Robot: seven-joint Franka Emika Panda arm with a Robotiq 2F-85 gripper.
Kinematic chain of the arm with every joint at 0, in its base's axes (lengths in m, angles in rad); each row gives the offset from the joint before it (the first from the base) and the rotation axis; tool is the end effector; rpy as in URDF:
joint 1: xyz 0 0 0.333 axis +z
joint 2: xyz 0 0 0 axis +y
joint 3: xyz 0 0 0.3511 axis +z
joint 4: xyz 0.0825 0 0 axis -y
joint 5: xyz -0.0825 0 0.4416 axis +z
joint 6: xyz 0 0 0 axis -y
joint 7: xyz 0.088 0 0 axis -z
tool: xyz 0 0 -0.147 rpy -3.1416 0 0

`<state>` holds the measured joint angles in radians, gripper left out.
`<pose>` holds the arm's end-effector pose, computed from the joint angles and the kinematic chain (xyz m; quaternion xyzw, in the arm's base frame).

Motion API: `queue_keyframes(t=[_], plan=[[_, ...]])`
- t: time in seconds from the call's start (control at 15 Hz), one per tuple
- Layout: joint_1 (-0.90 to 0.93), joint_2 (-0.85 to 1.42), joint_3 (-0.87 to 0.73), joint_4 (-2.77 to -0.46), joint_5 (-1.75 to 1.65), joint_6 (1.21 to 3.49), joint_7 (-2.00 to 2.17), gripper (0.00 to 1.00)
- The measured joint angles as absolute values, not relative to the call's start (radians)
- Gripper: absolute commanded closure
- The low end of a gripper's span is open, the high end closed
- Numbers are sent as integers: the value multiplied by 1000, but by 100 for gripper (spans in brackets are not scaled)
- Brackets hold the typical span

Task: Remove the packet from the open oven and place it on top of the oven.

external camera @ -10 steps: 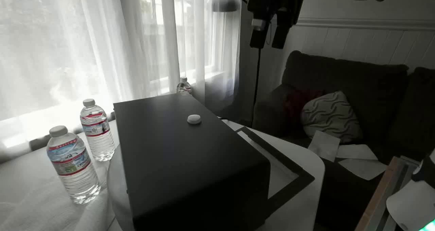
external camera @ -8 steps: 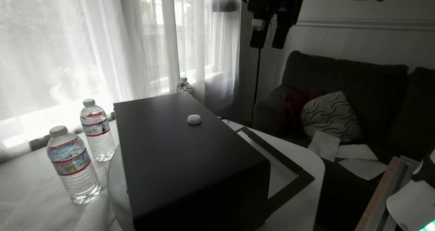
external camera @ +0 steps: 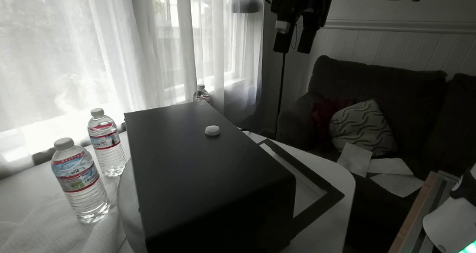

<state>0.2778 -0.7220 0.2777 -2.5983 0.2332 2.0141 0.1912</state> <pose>0.3205 0.2205 0.4523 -0.9918 -0.1101 -0.0532 0.0371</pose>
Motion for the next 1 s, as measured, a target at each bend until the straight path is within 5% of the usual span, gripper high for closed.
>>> queue_keyframes(t=[1.0], plan=[[397, -433, 0, -2763, 678, 2487, -344, 0]])
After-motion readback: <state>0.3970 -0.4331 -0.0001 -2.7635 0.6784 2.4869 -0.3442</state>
